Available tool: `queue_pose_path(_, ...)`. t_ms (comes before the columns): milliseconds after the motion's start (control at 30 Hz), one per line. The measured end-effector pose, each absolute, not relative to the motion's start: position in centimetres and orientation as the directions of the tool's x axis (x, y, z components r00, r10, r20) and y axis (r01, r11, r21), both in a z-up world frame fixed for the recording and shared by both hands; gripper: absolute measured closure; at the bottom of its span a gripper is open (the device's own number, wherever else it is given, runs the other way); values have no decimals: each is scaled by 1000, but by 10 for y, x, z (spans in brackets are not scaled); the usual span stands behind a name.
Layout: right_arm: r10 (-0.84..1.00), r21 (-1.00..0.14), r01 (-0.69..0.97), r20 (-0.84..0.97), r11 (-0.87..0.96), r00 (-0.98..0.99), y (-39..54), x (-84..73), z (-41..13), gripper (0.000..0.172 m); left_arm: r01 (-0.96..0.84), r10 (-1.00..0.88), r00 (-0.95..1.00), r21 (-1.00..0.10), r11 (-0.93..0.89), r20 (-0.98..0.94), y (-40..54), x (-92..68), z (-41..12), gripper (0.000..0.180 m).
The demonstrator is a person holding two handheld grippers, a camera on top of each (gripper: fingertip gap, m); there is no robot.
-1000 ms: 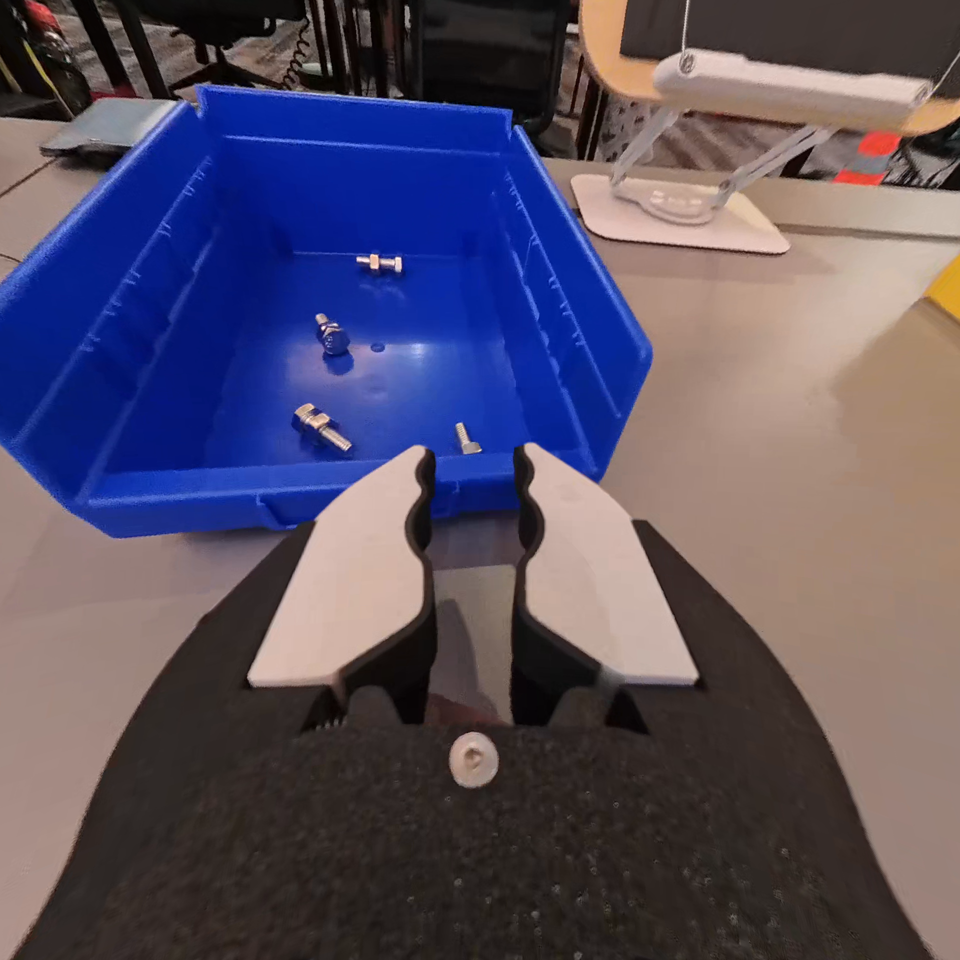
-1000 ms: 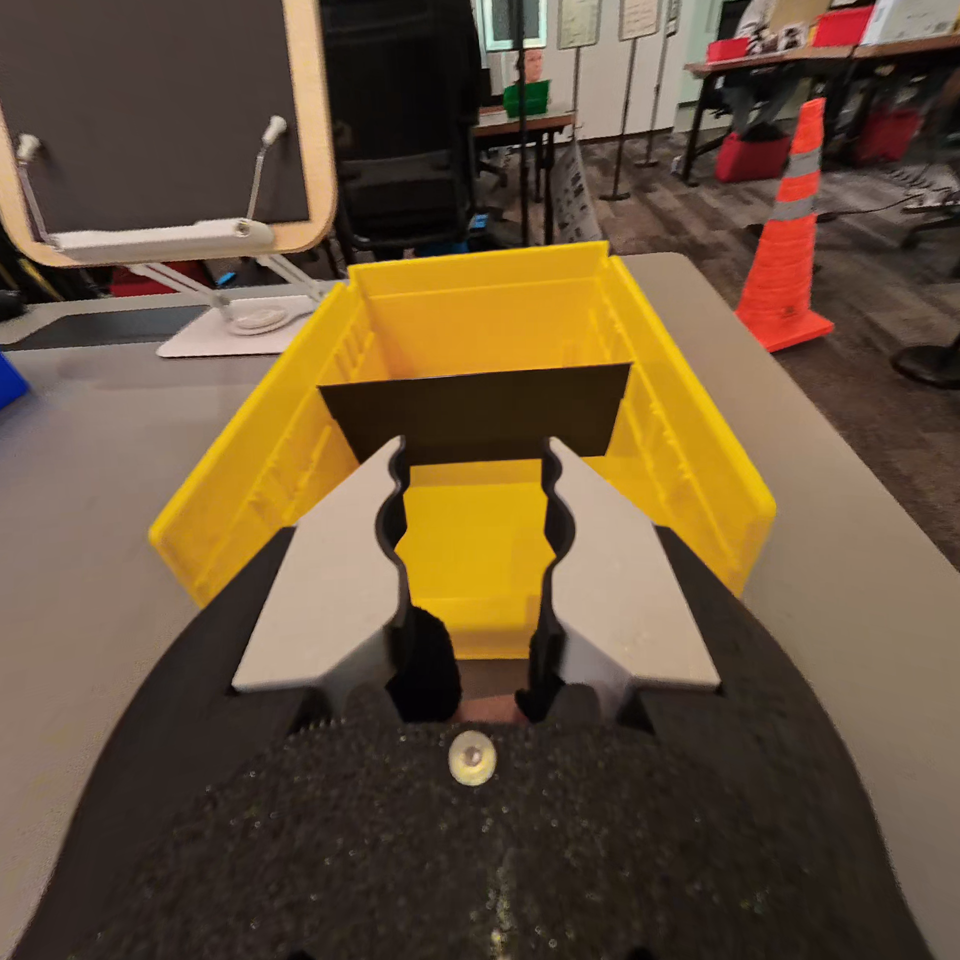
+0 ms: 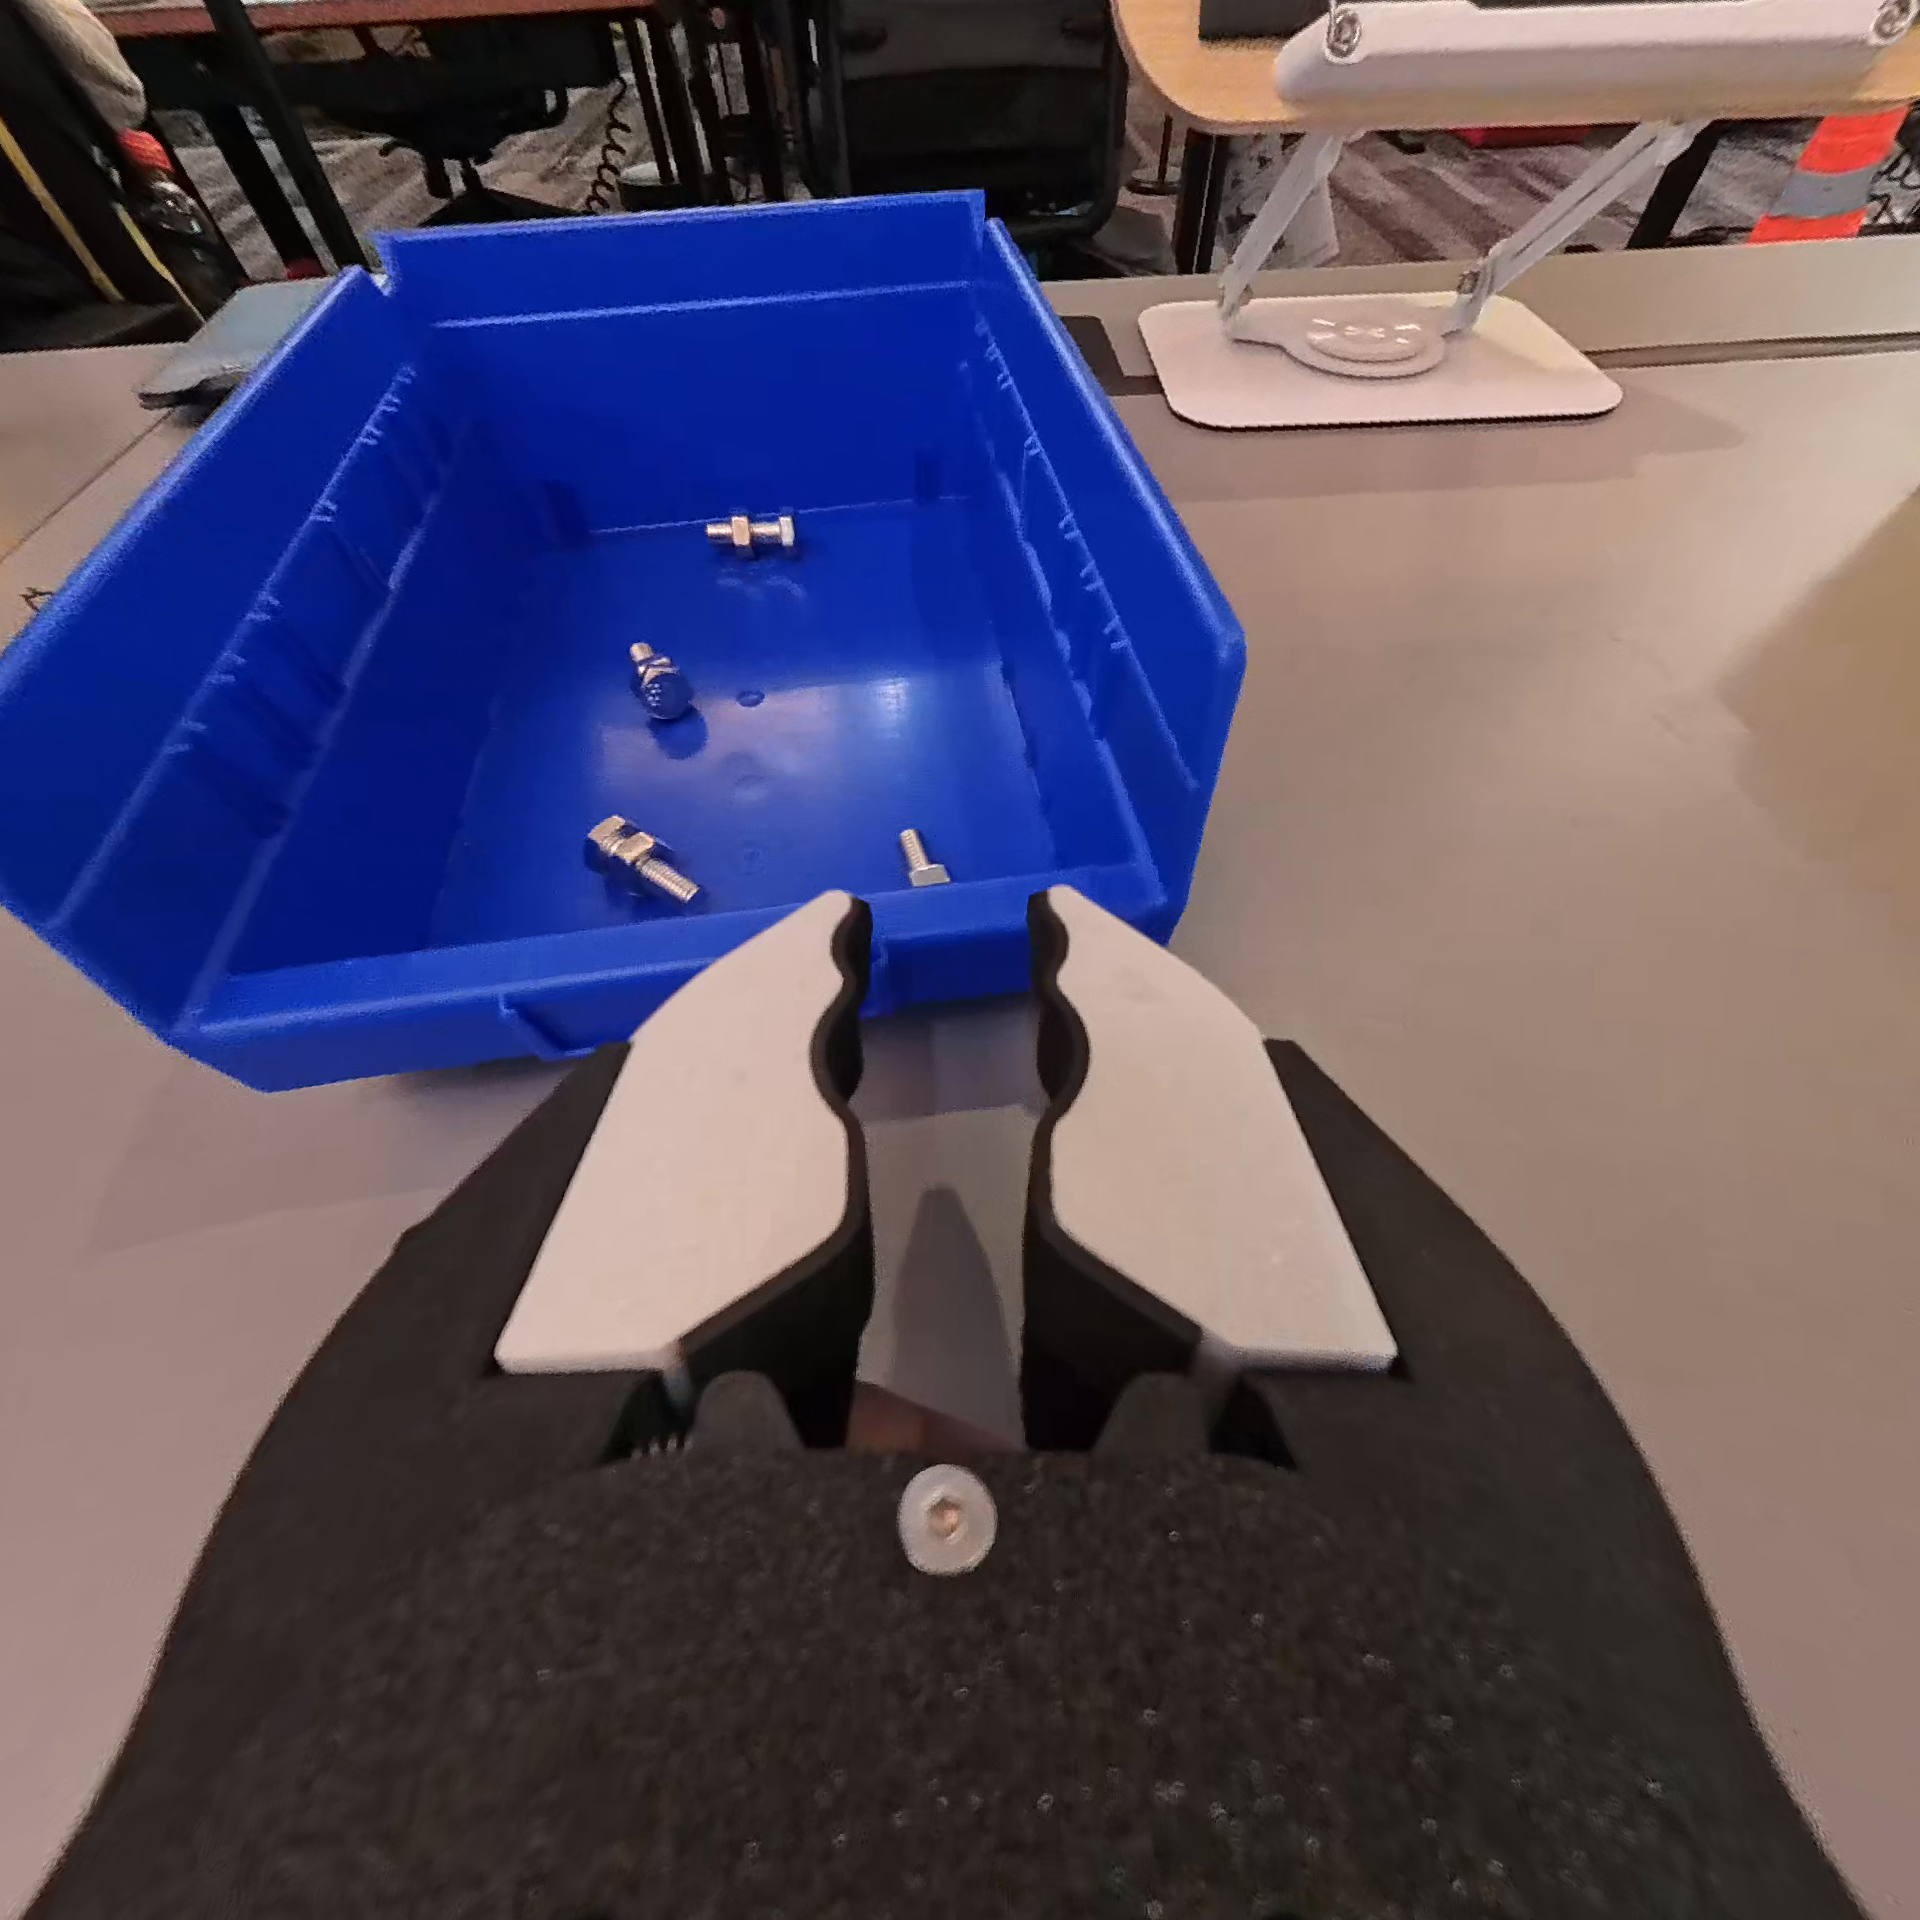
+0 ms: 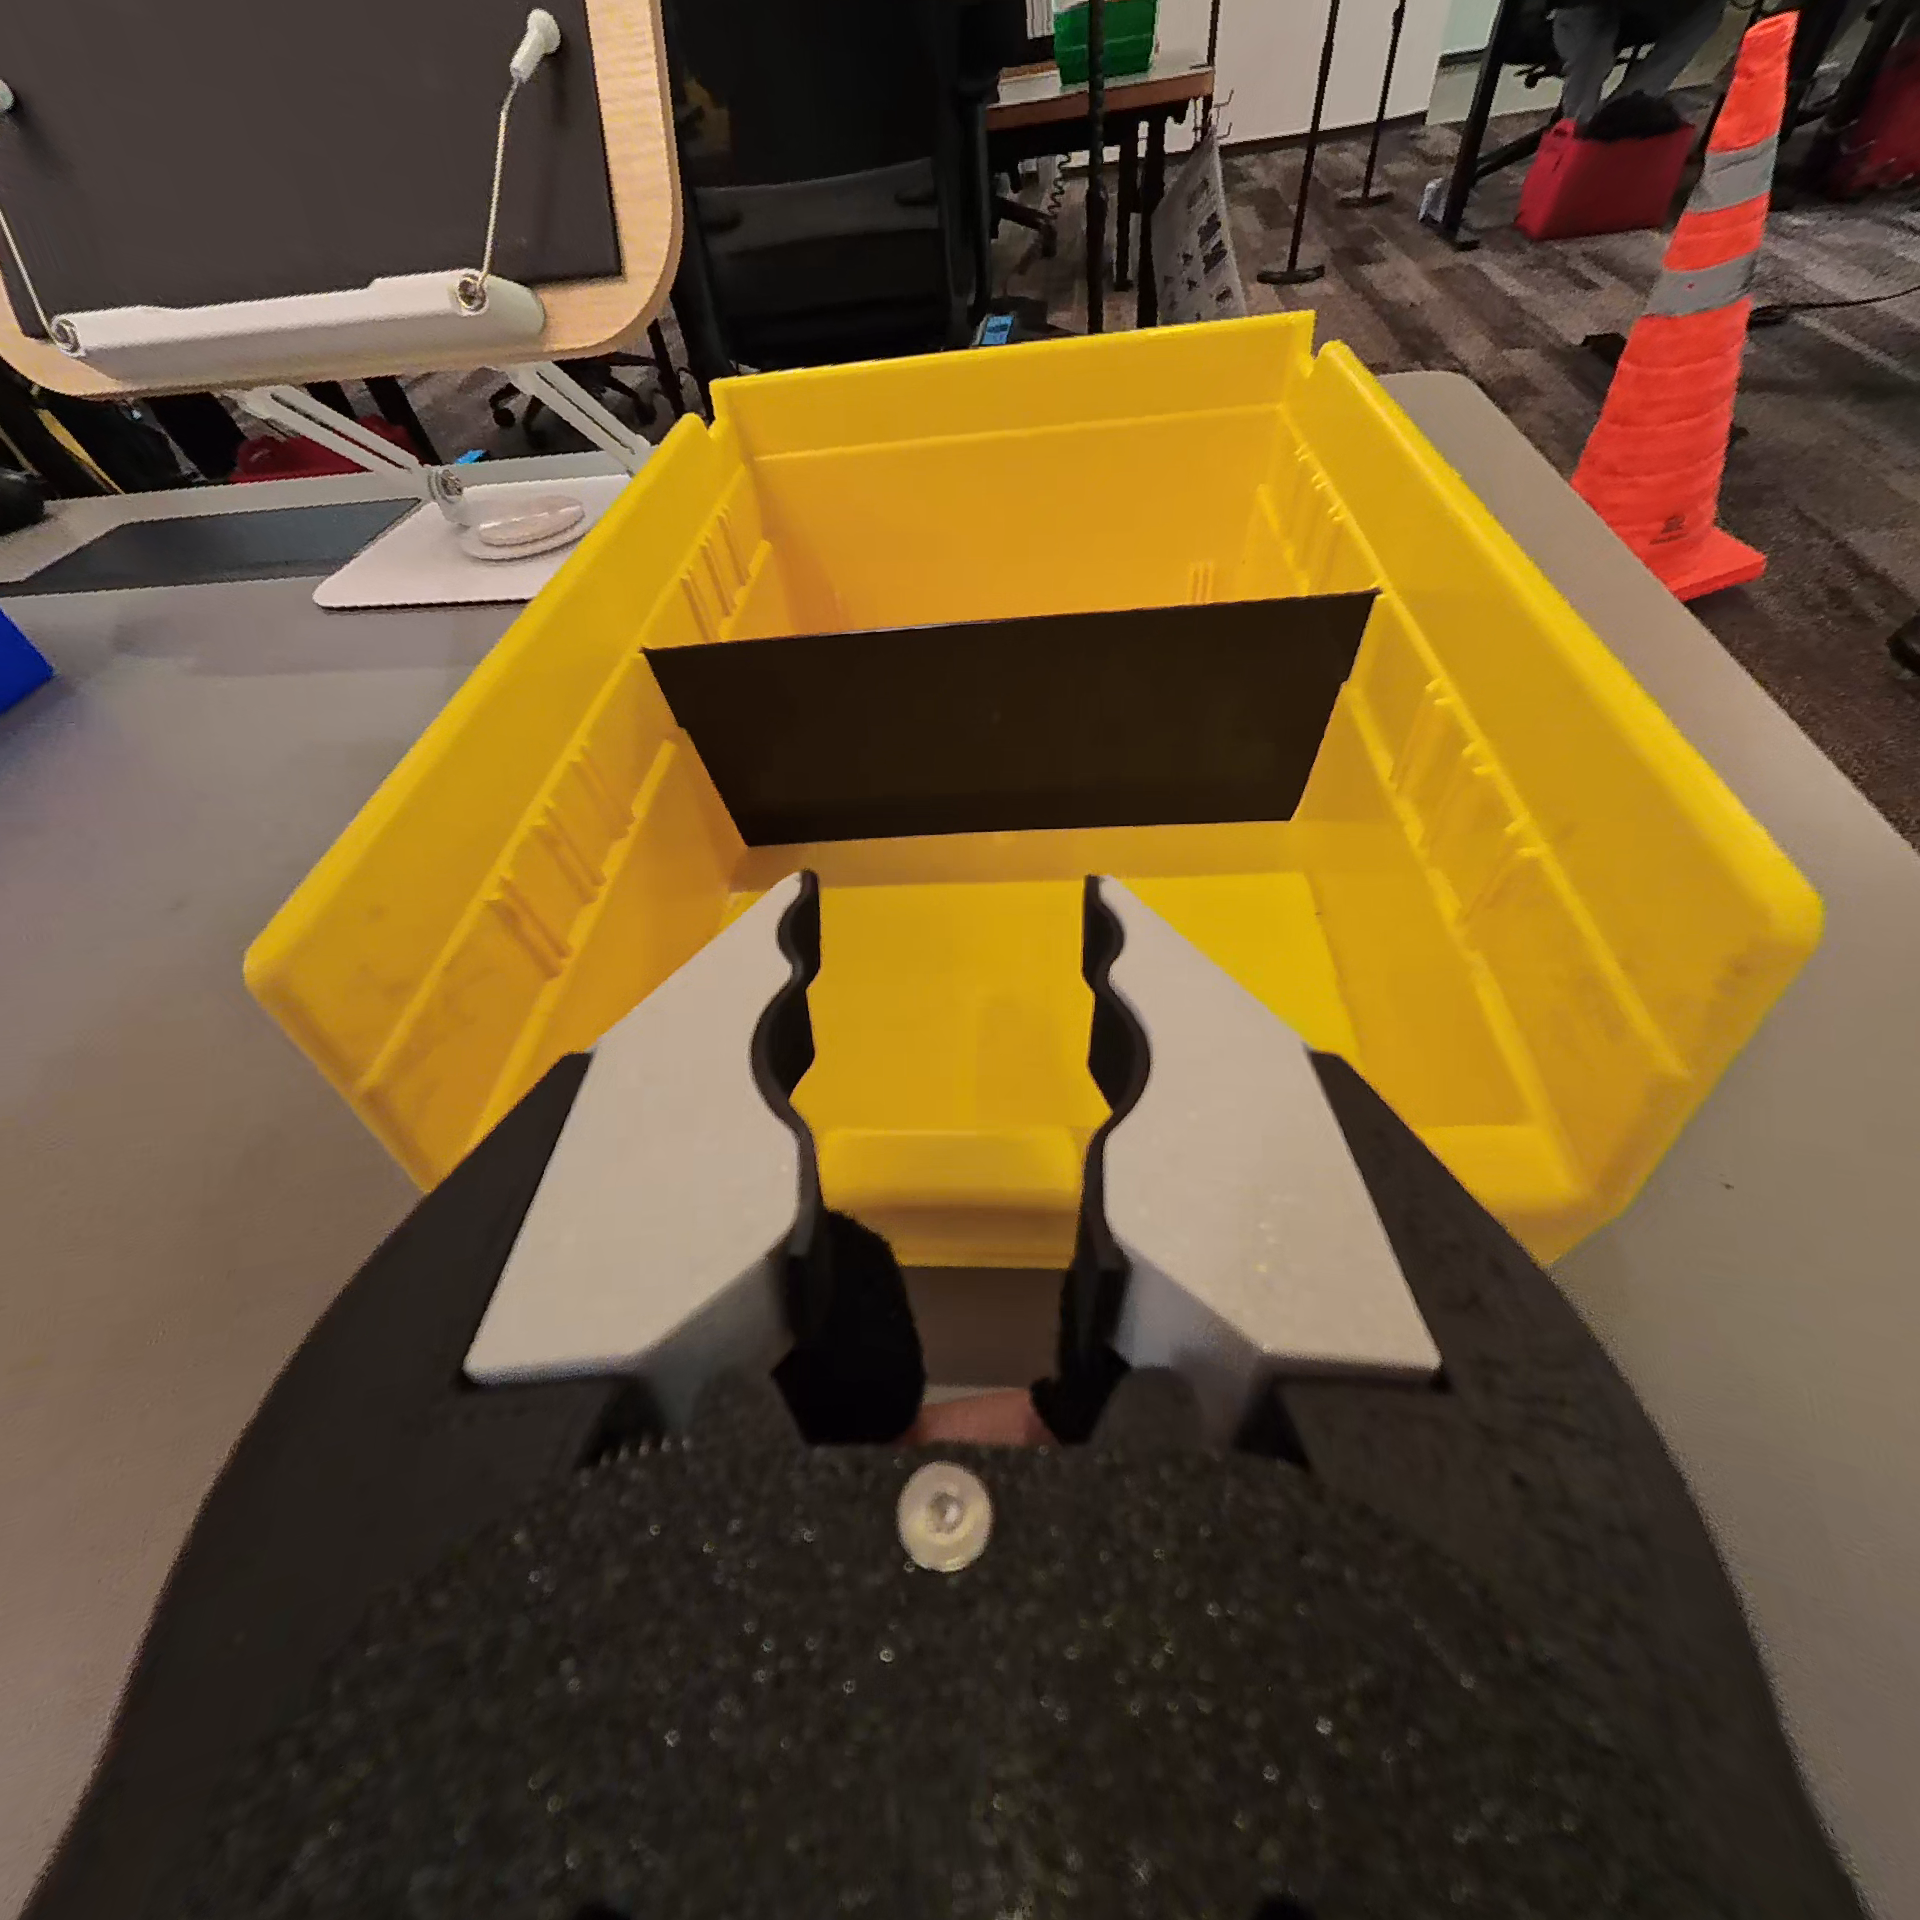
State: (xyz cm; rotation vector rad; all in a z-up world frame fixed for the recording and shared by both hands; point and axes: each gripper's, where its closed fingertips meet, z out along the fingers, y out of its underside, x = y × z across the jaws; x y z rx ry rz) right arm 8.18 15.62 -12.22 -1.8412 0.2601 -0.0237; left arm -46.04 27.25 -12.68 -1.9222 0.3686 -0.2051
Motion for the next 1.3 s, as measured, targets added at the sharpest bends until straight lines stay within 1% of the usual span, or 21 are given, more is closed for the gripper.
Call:
queue_pose_path(167, -189, -952, -141, -91, -270, 978, 157, 80, -123, 122, -120, -358, 934, -927, -355, 16, 272, -459, -128, 152)
queue_pose_path(267, -193, -954, -137, -86, -268, 977, 156, 81, -122, 122, -144, -367, 930, -923, -356, -3, 272, -458, -130, 151)
queue_pose_path(333, -191, -952, -147, -98, -268, 977, 156, 81, -122, 122, -209, -355, 931, -922, -326, -85, 273, -461, -128, 149)
queue_pose_path(400, -189, -950, -157, -108, -270, 976, 156, 81, -123, 122, -322, -329, 915, -913, -251, -232, 274, -464, -121, 147)
queue_pose_path(467, -188, -948, -160, -111, -276, 976, 156, 81, -125, 121, -388, -279, 902, -902, -189, -330, 275, -464, -115, 146)
queue_pose_path(533, -188, -946, -162, -111, -281, 976, 156, 81, -126, 121, -415, -283, 890, -893, -173, -358, 274, -459, -115, 139)
queue_pose_path(600, -188, -946, -167, -117, -279, 975, 156, 81, -126, 121, -408, -295, 890, -895, -180, -347, 274, -454, -115, 135)
queue_pose_path(700, -194, -944, -176, -124, -280, 973, 156, 84, -126, 121, -370, -296, 904, -910, -186, -307, 277, -452, -107, 138)
queue_pose_path(800, -201, -942, -182, -128, -283, 971, 156, 86, -128, 122, -317, -300, 925, -908, -275, -233, 287, -461, -98, 136)
queue_pose_path(867, -201, -940, -186, -131, -285, 971, 156, 87, -128, 122, -292, -368, 920, -864, -410, -137, 293, -461, -106, 121)
queue_pose_path(900, -203, -939, -192, -137, -284, 970, 155, 88, -128, 122, -286, -374, 922, -828, -482, -100, 297, -464, -111, 120)
queue_pose_path(967, -202, -938, -210, -157, -276, 967, 155, 89, -127, 122, -261, -348, 935, -785, -561, -62, 311, -474, -111, 125)
queue_pose_path(1033, -198, -936, -226, -176, -269, 964, 155, 88, -126, 122, -296, -378, 923, -762, -577, -72, 327, -476, -106, 124)
queue_pose_path(1133, -187, -932, -242, -196, -270, 963, 155, 87, -126, 121, -431, -410, 886, -711, -556, -217, 360, -486, -104, 124)
queue_pose_path(1167, -184, -931, -245, -200, -270, 962, 155, 86, -126, 122, -452, -414, 879, -686, -570, -235, 370, -489, -108, 124)
queue_pose_path(1300, -173, -927, -260, -219, -272, 960, 155, 84, -127, 122, -403, -400, 905, -584, -704, -144, 402, -487, -137, 124)
